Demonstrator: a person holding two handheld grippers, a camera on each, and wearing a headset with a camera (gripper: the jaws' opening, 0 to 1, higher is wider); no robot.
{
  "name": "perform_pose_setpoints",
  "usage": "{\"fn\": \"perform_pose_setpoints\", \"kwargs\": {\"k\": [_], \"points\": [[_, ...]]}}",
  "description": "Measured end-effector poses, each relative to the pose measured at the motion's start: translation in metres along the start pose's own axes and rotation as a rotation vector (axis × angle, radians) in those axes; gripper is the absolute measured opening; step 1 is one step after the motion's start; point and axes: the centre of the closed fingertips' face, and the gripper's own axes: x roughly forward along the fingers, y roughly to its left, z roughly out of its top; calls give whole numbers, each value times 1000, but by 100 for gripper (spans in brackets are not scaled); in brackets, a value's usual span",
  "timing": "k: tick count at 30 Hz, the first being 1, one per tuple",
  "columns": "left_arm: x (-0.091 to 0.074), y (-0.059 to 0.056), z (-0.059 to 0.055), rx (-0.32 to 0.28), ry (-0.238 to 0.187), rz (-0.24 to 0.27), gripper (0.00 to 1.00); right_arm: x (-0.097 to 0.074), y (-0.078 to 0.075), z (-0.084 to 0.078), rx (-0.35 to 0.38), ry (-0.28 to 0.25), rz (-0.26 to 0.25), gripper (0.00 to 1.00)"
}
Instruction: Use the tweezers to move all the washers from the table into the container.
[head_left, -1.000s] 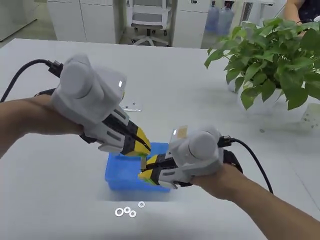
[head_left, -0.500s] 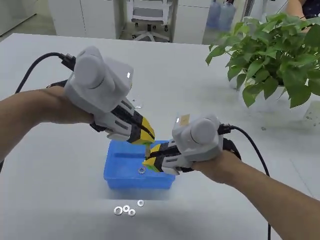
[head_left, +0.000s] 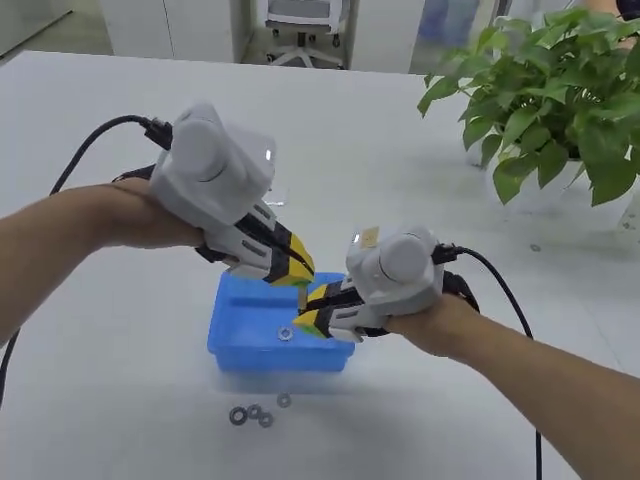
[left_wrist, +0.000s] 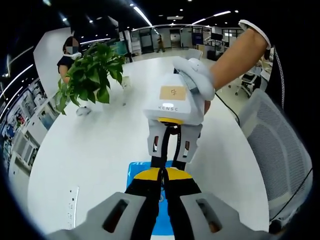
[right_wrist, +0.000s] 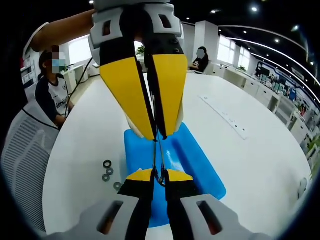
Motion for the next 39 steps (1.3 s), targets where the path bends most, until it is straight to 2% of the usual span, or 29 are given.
{"fn": "perform_pose_setpoints", "kwargs": {"k": [7,15,30,39], "points": [[10,1,-8,-20,1,1,6,5,-2,-13,-4,33,12,9],[17,0,-13,-35,2,0,6,7,-1,-21,-4,55,18,10],[18,0,-15,-41,7,-1,6,8,-2,-24,-10,61,21,10],[15,-2,-12,-33,6,1,6,6,1,-22,-14,57,21,10]]}}
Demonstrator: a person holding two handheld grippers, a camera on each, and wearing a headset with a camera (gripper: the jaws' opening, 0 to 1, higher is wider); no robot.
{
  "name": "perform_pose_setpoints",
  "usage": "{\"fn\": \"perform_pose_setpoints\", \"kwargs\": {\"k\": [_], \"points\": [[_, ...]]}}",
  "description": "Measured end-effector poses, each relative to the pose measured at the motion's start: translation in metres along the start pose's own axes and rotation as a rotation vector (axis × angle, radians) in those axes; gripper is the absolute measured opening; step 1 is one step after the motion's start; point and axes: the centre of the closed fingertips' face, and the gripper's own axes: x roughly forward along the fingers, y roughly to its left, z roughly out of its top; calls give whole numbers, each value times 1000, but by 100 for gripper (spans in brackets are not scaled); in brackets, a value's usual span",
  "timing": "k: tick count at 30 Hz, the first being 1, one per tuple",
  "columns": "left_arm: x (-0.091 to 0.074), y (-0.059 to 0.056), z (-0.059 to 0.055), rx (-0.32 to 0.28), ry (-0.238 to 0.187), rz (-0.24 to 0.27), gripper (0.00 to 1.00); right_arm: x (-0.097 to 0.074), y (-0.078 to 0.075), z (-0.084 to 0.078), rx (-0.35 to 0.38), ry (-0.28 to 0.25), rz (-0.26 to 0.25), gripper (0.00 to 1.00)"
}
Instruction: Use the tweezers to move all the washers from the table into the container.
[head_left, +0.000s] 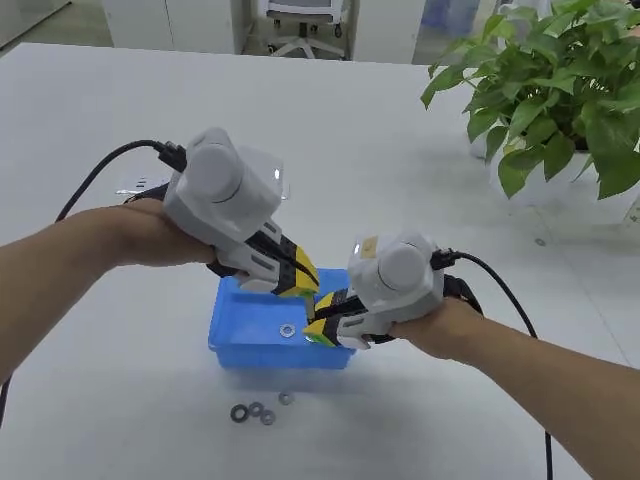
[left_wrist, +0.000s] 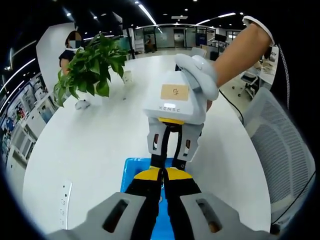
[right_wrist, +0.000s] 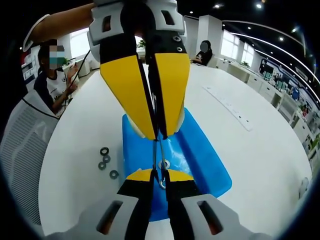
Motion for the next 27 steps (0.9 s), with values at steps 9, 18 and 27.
{"fn": "perform_pose_setpoints", "kwargs": {"k": [9,18,27], "points": [[-10,-3,7,11,-4,11,6,-8,2,9,-12,-17,-14,10],[-21,-8,13,18,-2,17,6,-15,9,19,-27,-38,-27,10],[-31,-21,19,41,5,12,6,-23,20,28,-35,-62,-33,10]]}}
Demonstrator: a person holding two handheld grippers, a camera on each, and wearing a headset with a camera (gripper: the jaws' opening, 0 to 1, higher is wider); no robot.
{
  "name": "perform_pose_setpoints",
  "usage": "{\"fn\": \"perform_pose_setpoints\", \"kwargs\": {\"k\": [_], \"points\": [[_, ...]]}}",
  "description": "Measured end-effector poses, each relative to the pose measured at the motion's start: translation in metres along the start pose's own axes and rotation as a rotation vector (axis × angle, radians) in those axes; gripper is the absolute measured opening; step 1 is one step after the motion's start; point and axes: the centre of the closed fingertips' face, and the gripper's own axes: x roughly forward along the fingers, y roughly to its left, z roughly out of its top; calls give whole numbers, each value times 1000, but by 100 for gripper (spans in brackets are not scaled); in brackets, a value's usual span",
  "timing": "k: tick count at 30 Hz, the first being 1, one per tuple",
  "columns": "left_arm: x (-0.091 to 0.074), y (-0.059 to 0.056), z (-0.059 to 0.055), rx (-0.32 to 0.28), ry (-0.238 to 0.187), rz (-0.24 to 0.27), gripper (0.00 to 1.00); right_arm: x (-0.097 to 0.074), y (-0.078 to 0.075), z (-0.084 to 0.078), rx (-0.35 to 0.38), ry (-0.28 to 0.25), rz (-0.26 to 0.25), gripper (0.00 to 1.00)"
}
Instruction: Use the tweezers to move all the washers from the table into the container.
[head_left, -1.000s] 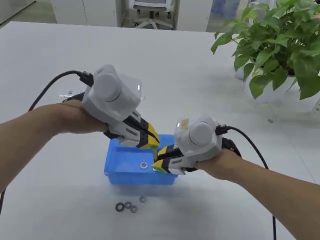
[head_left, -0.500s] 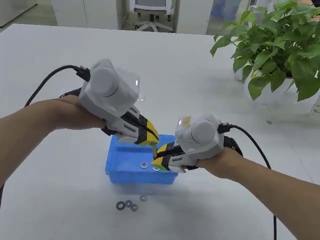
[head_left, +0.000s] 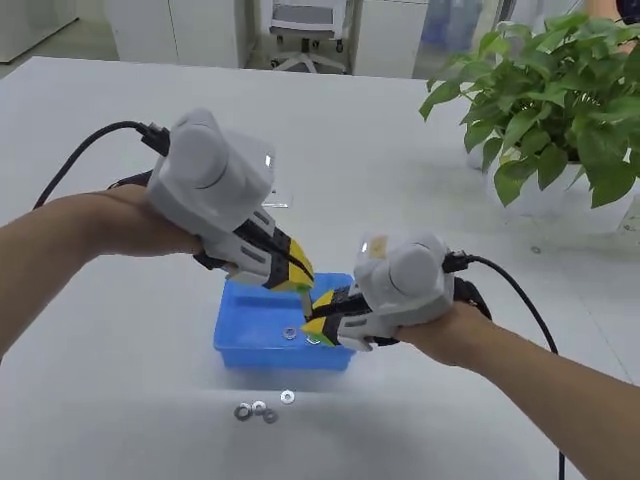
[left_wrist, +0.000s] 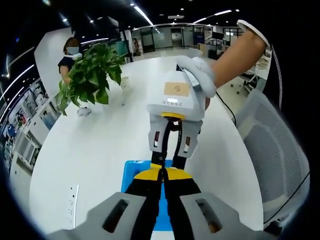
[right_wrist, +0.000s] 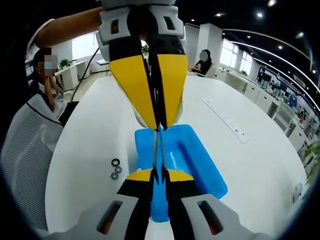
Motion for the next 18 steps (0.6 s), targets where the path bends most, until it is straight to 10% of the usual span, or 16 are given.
{"fn": "perform_pose_setpoints", "kwargs": {"k": [18], "points": [[-13,-31,-4,24,34,-7,6,2,32,10,-10,-33,8,11]]}}
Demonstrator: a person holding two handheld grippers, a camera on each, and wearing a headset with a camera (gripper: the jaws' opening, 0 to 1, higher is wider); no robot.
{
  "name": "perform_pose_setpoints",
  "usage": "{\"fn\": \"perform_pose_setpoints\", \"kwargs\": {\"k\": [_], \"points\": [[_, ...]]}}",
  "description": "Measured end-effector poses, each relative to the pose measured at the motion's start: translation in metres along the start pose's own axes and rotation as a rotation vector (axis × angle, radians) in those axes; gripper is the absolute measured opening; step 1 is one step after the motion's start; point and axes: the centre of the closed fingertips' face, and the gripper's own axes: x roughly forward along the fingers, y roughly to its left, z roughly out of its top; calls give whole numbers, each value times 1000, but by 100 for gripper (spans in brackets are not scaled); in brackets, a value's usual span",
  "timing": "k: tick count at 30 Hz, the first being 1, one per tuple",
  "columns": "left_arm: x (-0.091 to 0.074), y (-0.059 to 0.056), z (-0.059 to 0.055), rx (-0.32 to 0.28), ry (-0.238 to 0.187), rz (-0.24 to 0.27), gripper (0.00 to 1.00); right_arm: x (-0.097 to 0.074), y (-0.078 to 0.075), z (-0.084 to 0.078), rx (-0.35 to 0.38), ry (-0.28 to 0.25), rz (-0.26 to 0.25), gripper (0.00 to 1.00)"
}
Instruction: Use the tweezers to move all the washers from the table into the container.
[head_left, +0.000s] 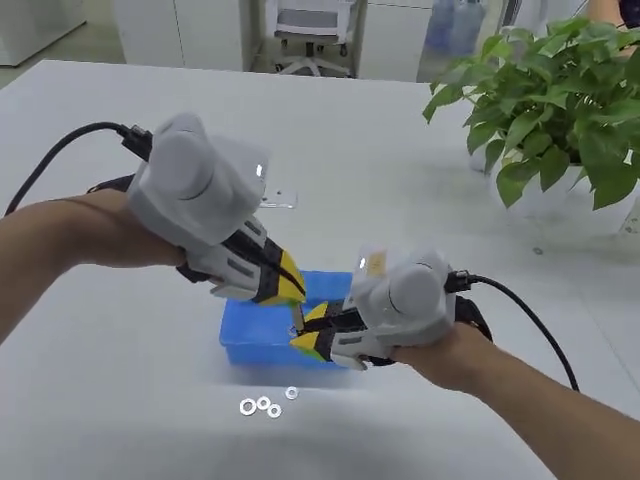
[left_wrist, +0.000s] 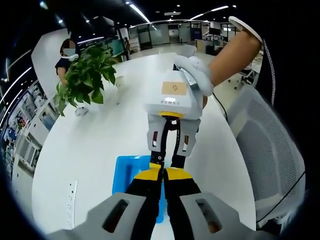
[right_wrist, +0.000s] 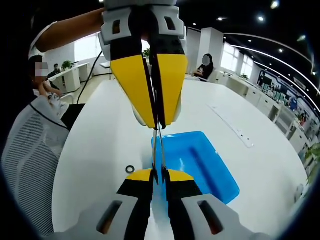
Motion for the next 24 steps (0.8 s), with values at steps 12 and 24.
{"fn": "perform_pose_setpoints", "kwargs": {"k": [12,24], "points": [[4,-21,-12,-4,22,-22,5,11,22,-6,-1,4,23,11],[8,-41,-31,-30,31,-33,5,27,43,-16,-2,8,40,11]]}}
